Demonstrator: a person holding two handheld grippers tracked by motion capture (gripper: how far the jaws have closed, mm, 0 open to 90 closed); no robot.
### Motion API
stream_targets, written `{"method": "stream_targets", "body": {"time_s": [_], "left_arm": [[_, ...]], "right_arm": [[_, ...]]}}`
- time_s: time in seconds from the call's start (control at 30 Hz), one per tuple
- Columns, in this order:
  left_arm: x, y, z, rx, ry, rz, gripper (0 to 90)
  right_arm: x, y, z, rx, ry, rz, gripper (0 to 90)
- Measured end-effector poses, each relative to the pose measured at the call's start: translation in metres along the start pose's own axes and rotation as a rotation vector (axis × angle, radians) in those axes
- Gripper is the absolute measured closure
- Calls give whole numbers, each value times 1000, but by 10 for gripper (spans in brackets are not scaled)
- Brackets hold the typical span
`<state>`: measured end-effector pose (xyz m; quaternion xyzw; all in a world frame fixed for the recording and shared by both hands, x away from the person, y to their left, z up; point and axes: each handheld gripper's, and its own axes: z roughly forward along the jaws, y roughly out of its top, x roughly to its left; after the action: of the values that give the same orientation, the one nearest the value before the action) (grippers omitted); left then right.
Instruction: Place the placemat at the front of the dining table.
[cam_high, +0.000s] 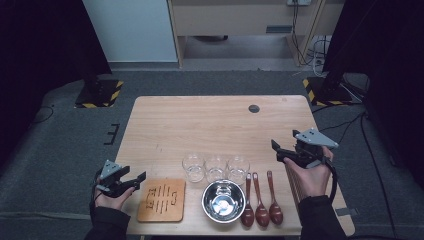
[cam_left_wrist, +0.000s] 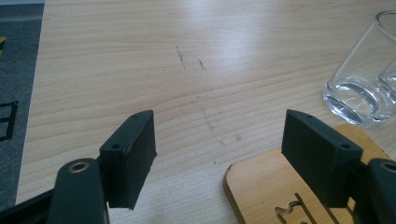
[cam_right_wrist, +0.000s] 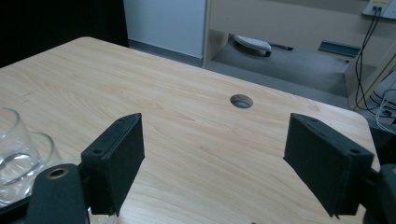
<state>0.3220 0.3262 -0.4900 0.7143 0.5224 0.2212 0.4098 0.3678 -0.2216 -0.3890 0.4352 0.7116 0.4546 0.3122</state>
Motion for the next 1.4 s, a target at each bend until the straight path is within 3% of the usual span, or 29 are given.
{"method": "stream_targets", "body": {"time_s": [0.93, 1.4], "left_arm": [[-2, -3, 2, 12, -8, 16, 254], [-2, -4, 4, 21, -16, 19, 249]], "right_arm": [[74, 49, 16, -48, 108, -73, 200], [106, 57, 26, -49, 151, -99, 200]]}}
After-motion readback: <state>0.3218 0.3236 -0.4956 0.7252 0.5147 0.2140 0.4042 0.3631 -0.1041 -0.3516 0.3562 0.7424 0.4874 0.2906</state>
